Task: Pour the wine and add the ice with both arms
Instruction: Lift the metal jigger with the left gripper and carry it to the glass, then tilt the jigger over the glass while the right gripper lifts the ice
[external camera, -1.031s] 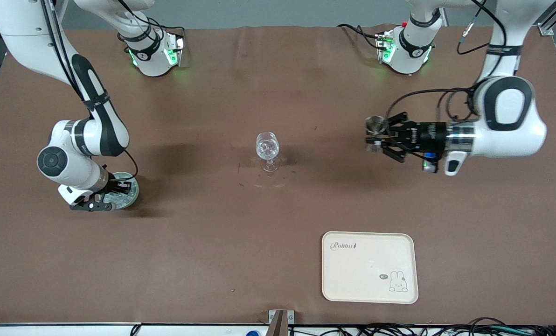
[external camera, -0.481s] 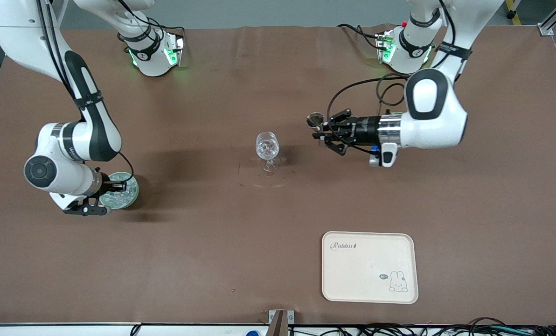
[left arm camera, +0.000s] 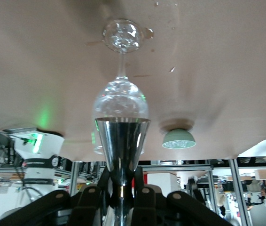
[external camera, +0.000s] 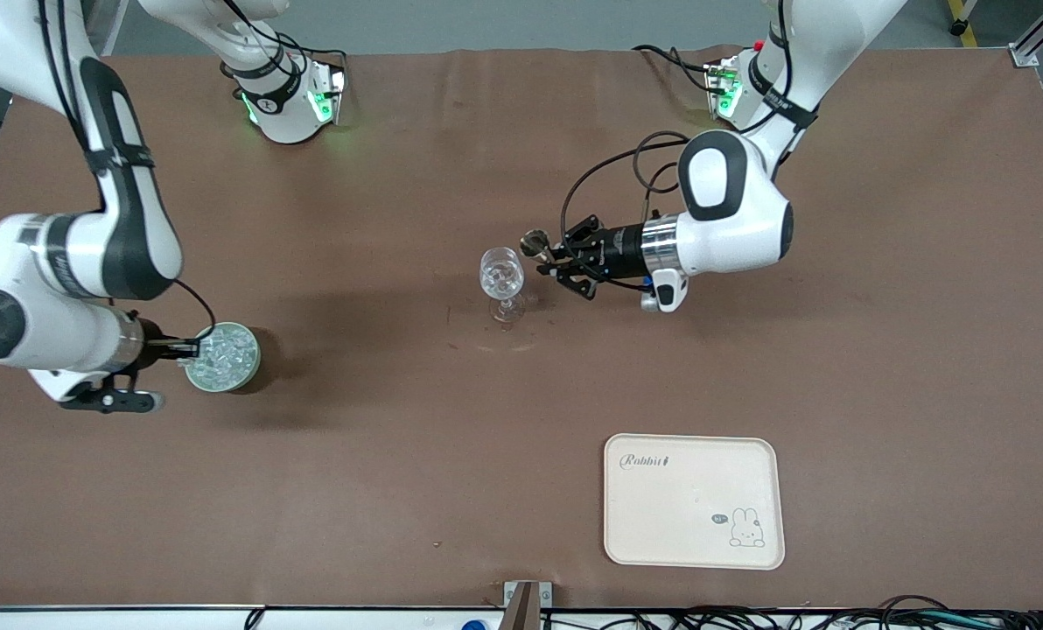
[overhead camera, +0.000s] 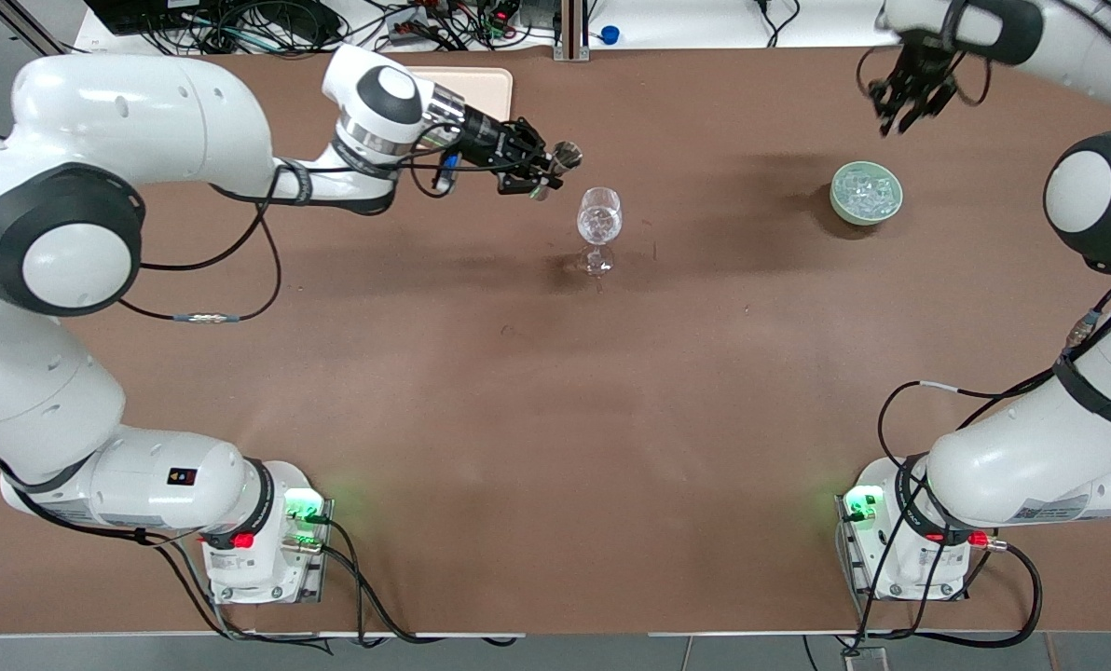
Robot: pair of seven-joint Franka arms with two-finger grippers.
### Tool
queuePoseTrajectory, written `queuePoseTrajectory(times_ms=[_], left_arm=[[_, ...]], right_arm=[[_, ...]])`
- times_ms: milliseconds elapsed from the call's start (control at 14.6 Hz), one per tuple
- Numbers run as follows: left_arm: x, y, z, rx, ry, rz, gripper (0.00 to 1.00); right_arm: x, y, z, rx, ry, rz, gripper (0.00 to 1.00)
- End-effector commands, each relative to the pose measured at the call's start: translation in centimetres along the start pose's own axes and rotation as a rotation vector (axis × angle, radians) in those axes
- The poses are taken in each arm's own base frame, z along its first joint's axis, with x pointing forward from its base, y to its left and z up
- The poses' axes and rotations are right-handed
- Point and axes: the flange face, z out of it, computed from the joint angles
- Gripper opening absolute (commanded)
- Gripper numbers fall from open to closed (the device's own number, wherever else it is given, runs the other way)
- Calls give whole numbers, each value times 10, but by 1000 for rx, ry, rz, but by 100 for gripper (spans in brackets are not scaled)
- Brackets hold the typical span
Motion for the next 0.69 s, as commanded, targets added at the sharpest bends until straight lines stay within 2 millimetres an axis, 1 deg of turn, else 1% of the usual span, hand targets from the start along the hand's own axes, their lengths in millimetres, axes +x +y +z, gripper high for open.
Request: queuePoseTrajectory(times_ms=[0,69,137,275,344,412,481,618], left_arm=[[-7,12,16,-39,8,-12,0],[-7,13,19,-37,11,-6,0],[-5,13,20,-26,32,17,0],[-3,16,23,0,79,28,0],[-8,22,23,7,97,39,0],[-9,24,28,23,121,42,0],[-17,24,32,38,140,63,0],[-22,25,33,52,189,91,0]], right_arm=[[-11,4,-66,2,32,20,6],[-22,8,-91,7,69,28,6],[-30,10,-109,10,96,28,6],[-54,15,-143,15,120,37,3],[-66,18,-160,22,130,42,2],[-79,22,-178,25,154,48,1],[-92,23,-191,27,159,46,1],[-109,23,-208,30,164,44,2]])
